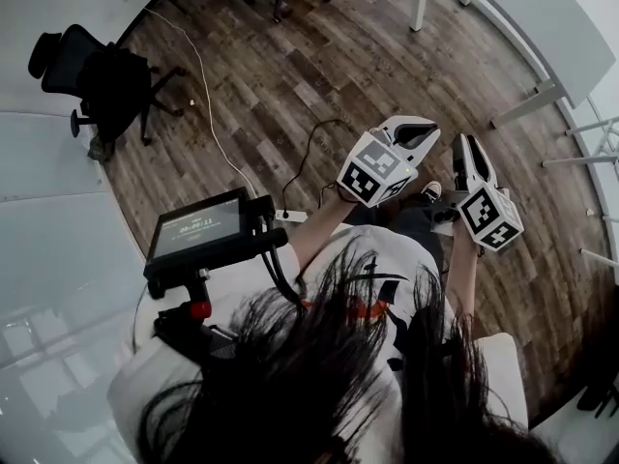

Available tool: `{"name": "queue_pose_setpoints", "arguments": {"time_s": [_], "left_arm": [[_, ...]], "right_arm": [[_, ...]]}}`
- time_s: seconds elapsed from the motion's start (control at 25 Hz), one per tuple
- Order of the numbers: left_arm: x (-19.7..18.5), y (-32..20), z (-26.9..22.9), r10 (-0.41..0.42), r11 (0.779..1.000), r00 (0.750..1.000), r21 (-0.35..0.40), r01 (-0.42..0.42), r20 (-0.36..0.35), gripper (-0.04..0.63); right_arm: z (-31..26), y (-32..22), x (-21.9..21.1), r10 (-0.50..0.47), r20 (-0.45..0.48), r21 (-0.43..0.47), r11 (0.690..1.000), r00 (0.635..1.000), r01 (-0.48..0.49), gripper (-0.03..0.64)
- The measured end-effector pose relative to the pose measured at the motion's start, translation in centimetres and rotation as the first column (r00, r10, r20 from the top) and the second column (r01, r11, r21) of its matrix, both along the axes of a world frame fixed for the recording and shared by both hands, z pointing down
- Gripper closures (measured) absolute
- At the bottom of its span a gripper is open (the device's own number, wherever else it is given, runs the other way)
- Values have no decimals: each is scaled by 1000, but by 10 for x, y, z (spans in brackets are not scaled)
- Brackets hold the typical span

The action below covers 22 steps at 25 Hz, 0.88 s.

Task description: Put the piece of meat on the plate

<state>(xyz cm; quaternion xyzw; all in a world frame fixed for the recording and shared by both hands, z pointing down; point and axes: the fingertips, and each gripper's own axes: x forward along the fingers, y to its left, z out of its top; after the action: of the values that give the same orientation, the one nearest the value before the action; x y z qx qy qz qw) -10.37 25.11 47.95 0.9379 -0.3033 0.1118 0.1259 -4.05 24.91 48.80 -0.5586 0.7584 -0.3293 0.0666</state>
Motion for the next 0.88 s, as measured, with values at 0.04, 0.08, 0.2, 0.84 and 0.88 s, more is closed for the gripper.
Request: {"name": "queue_pose_setpoints", "arguments": {"time_s": [0.04, 0.08, 0.2, 0.84, 0.88], "left_arm": [[0, 0, 0, -2, 1000, 1000, 0, 2, -1, 591], [-1, -1, -1, -3, 1000, 1000, 0, 3, -2, 591], [-1, -2, -1, -7, 1000, 1000, 0, 7, -3, 591], [8, -8, -12, -1, 1000, 1000, 20, 2, -30, 591], [8, -8, -12, 0, 1000, 1000, 20, 1, -30, 591]], "right_arm": [[0, 0, -1, -4, -2, -2, 1000, 1000, 4, 508], [0, 0, -2, -8, -4, -3, 1000, 1000, 8, 508], [-1, -1, -3, -18, -12, -5, 1000, 1000, 18, 508], [-11, -1, 6, -22, -51, -3, 1000, 998, 22, 508], [-11, -1, 6, -22, -51, -1, 1000, 998, 22, 508]]}}
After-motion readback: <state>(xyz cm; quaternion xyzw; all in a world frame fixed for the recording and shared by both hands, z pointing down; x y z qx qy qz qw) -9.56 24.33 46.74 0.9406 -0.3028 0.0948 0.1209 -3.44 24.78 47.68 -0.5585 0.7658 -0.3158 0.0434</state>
